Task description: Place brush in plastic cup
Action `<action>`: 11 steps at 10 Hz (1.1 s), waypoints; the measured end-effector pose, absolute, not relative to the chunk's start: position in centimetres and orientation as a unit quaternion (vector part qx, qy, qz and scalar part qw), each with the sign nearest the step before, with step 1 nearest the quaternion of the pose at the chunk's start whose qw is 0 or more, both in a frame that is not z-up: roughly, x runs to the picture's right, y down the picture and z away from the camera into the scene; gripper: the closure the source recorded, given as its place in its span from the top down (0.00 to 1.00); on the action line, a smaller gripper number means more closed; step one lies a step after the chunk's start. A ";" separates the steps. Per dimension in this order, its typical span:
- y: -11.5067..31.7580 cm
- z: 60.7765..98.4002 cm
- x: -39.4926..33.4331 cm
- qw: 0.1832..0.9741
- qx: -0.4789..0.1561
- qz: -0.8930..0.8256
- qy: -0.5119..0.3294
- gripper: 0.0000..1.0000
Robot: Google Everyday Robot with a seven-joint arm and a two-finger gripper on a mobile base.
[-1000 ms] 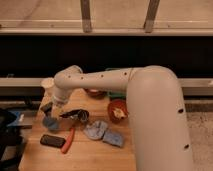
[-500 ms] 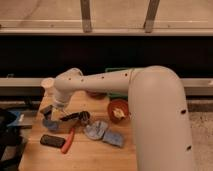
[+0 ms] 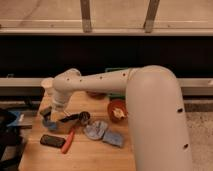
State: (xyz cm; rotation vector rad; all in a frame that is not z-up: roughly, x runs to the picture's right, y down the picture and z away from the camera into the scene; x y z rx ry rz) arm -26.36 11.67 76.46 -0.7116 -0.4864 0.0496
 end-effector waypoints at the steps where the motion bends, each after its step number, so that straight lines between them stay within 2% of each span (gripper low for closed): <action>1: 11.1 76.2 -26.5 0.914 -0.342 0.011 -0.216 0.00; 7: 8.3 75.0 -26.3 0.935 -0.336 -0.054 -0.102 0.00; 11: 8.9 74.9 -25.9 0.931 -0.348 -0.052 -0.095 0.00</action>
